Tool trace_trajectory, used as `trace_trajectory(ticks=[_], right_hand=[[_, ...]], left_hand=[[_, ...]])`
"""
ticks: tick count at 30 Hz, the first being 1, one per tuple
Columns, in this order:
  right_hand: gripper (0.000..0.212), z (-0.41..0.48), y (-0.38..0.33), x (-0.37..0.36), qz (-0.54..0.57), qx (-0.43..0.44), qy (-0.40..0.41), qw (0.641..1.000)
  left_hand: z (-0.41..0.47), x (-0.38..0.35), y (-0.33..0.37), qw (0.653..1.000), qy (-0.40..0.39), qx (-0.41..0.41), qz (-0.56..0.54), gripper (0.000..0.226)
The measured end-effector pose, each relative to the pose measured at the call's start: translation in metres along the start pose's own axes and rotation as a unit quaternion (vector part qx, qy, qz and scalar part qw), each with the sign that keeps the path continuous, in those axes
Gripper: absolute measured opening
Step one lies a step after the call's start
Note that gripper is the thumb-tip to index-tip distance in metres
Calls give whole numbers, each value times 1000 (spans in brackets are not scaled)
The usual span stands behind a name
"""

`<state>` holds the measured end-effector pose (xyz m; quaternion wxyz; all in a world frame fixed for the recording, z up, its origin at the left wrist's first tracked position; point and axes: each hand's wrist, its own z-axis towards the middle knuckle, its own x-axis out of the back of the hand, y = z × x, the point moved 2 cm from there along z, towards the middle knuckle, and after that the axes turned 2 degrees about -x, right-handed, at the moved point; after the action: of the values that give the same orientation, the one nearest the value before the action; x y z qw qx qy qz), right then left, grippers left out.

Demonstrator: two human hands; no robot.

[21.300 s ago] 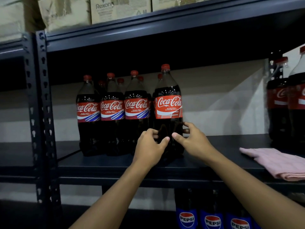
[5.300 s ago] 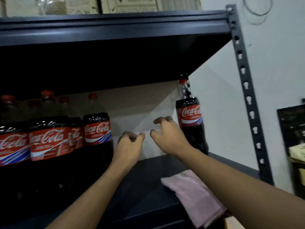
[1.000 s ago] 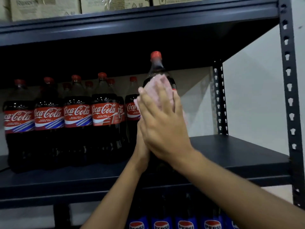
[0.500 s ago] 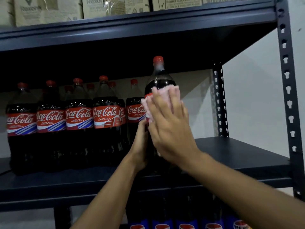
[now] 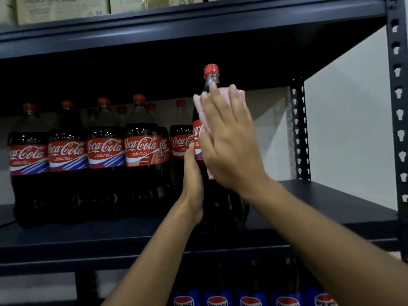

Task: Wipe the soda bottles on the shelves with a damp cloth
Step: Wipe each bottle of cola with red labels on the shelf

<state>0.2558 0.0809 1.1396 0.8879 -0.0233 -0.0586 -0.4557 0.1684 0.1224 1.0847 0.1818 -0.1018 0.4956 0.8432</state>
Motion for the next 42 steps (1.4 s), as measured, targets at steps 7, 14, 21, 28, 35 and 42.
trace_trajectory(ticks=[7,14,21,28,35,42], right_hand=[[70,-111,3,-11,50,-32,-46,997],[65,-92,-11,-3,147,-158,-39,976],[54,43,20,11,296,-328,-45,896],[52,49,10,8,238,-271,-19,932],[67,-86,-6,1,193,-234,-12,953],[68,-111,-6,2,189,-253,-86,945]], left_hand=[[8,5,0,999,-28,-7,-17,60],[5,7,-1,999,-35,21,-9,62],[3,12,7,994,23,88,60,71],[-24,-4,11,997,46,-19,65,74],[-17,-5,5,997,39,-42,55,67],[-16,-1,8,999,1,-5,42,69]])
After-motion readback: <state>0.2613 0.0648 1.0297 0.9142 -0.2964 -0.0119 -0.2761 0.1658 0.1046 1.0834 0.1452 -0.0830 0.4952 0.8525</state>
